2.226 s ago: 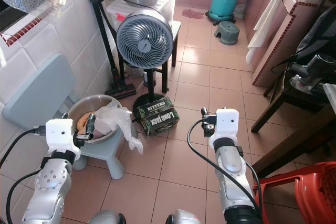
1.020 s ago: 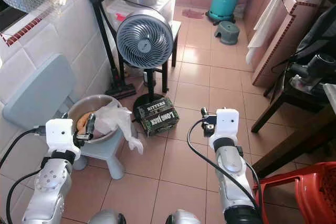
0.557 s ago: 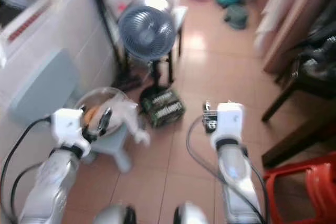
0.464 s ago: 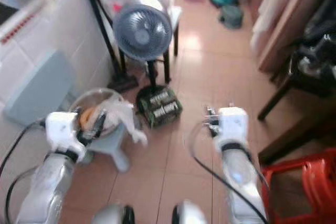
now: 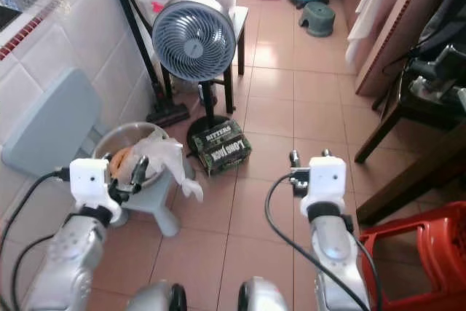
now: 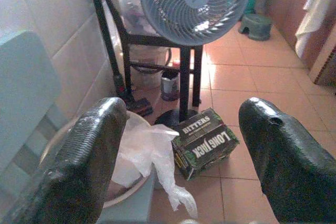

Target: Setting the table

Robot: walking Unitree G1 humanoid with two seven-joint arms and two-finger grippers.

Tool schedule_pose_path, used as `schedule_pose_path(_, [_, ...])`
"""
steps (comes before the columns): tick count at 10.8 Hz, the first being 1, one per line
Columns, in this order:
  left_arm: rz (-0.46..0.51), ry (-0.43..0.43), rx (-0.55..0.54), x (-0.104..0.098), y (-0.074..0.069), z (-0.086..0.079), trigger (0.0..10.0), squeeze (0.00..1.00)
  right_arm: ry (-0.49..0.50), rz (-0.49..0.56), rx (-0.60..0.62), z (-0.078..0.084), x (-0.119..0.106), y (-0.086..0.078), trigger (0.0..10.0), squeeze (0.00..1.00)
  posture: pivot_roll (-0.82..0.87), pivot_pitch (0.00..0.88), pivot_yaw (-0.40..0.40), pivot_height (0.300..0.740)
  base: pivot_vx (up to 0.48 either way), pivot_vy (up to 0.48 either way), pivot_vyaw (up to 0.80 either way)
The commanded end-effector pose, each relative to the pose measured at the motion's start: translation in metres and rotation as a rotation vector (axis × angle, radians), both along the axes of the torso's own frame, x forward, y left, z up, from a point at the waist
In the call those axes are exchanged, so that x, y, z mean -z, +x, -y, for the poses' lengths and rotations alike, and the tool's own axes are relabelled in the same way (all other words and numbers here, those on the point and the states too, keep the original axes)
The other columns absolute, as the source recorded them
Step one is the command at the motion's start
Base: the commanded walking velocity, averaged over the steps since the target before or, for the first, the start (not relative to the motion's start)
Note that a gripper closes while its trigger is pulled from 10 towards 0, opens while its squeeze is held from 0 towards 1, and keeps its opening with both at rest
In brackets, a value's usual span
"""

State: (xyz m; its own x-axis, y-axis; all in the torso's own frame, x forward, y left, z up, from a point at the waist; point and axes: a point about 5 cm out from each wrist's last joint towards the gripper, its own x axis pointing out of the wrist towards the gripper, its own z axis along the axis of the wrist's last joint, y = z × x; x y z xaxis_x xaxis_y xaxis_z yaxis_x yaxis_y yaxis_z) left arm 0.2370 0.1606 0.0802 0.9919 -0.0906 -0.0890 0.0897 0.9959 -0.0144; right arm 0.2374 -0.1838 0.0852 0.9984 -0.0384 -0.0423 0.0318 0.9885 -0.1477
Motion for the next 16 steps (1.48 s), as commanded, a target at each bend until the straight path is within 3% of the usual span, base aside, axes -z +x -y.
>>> schedule_pose_path(1, [-0.005,0.014,-0.013,0.002,0.000,-0.001,10.0,0.00,-0.001,0.001,-0.018,-0.002,0.001,0.002,10.0,0.00,-0.03,0.036,0.017,0.740,0.000,0.000,0.00])
schedule_pose_path(3, [0.028,0.055,0.022,0.004,0.013,0.005,10.0,0.00,-0.005,0.022,-0.061,-0.010,0.000,0.018,10.0,0.00,-0.03,0.000,0.003,0.740,0.000,0.000,0.00])
schedule_pose_path(6, [0.037,0.066,-0.007,0.003,0.028,0.000,10.0,0.00,-0.022,0.070,-0.072,-0.009,-0.007,0.034,10.0,0.00,-0.02,0.000,0.006,0.740,0.000,0.000,0.00])
schedule_pose_path(8, [0.041,0.066,-0.006,0.003,0.027,0.000,10.0,0.00,-0.015,0.058,-0.068,-0.007,-0.004,0.032,10.0,0.00,-0.02,0.000,-0.003,0.740,0.000,0.324,0.00])
schedule_pose_path(10, [0.031,0.056,-0.008,0.003,0.022,-0.002,10.0,0.00,-0.023,0.034,-0.068,-0.006,0.001,0.023,10.0,0.00,-0.02,0.052,-0.008,0.740,0.000,0.469,-0.80])
schedule_pose_path(12, [0.025,0.046,0.020,0.002,0.013,0.004,10.0,0.00,-0.018,0.000,-0.071,-0.009,0.010,0.013,10.0,0.00,-0.02,0.109,0.003,0.740,0.000,0.000,-0.80])
schedule_pose_path(16, [0.054,0.006,0.068,-0.012,0.019,0.008,10.0,0.00,-0.007,0.018,-0.076,-0.016,0.004,0.019,10.0,0.00,-0.01,0.154,0.017,0.740,0.000,0.000,-0.80])
